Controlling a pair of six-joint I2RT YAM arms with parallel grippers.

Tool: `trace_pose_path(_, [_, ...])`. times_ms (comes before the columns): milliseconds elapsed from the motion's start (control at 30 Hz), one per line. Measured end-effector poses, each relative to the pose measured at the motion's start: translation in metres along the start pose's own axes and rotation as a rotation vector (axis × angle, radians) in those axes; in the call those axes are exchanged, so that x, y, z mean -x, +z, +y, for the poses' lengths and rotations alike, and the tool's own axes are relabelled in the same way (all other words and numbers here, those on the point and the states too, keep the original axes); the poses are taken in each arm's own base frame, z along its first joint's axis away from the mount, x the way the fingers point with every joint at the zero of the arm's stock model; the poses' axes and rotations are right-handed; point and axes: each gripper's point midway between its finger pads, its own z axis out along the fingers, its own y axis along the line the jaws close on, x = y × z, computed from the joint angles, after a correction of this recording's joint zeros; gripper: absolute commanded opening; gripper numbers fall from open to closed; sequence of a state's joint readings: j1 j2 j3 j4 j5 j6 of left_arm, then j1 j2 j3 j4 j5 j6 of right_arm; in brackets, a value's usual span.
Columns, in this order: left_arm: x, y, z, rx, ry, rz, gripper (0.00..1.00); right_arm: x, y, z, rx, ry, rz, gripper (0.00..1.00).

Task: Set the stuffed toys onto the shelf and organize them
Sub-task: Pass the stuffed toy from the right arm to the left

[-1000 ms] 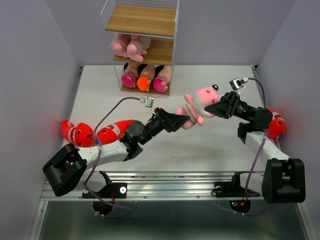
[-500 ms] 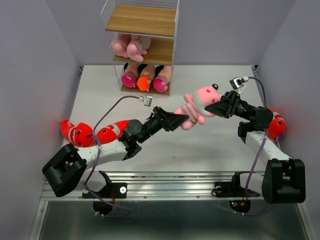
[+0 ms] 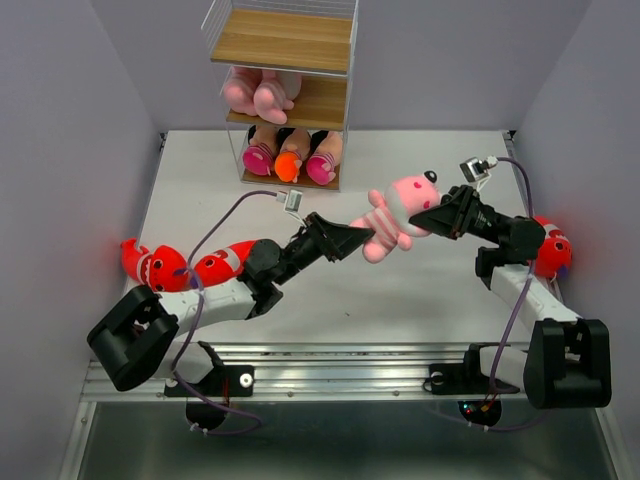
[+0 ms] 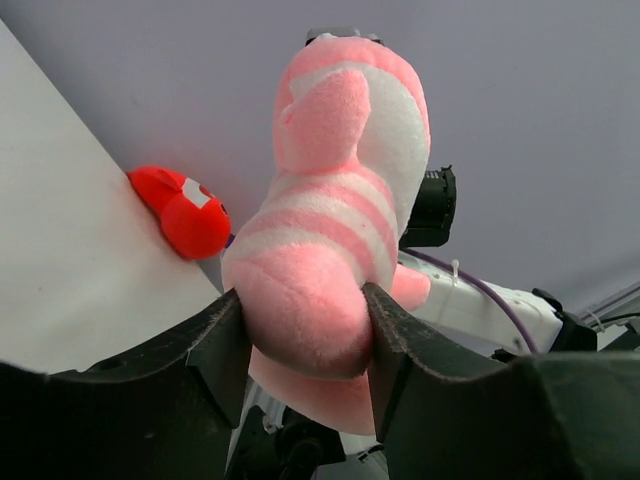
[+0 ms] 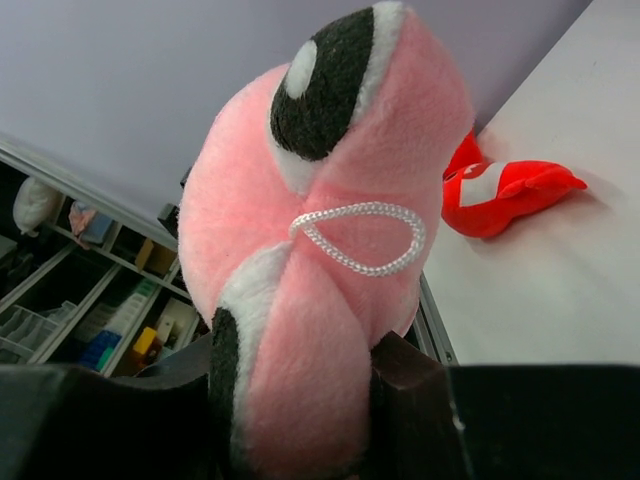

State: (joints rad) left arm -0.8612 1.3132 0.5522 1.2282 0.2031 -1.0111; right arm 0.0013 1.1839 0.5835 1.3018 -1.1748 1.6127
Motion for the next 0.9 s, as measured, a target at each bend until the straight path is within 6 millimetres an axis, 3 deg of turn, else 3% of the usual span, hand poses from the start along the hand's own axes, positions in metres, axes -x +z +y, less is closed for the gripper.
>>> trace_pose_path(167, [-0.004,0.002,0.002,0.001,-0.021,0.017,0.36,-0.005,-0.002,-0.001,0.002,-0.099,-0.002,0.08])
trace_pose_path(267, [-0.005,0.003,0.0,-0.008,-0.021,0.028,0.14,-0.009,-0.004,0.002,0.01,-0.201,-0.002,0.11])
trace_pose_path(300, [-0.005,0.003,-0.001,-0.012,-0.02,0.029,0.01,-0.011,-0.004,0.004,0.013,-0.236,-0.001,0.13])
trace_pose_path(433, [-0.007,0.004,0.002,0.003,0.012,0.043,0.0,-0.013,-0.004,0.006,0.024,-0.34,0.008,0.36])
trace_pose_path(467, [-0.007,0.003,0.004,0.015,0.028,0.049,0.0,-0.014,-0.004,0.005,0.022,-0.359,0.015,0.48])
trace_pose_path(567, [-0.008,0.0,0.013,0.084,0.104,0.079,0.0,-0.019,-0.006,0.0,0.011,-0.426,0.043,0.63])
trace_pose_path(733, [0.008,-0.019,0.01,0.181,0.287,0.085,0.0,-0.028,-0.009,-0.02,-0.055,-0.497,0.099,0.81])
trace_pose_path(833, [0.024,-0.036,0.004,0.229,0.397,0.059,0.0,-0.03,-0.012,-0.033,-0.089,-0.535,0.126,1.0])
trace_pose_path(900, [0.034,-0.046,0.0,0.254,0.45,0.037,0.0,-0.033,-0.014,-0.042,-0.108,-0.539,0.14,1.0])
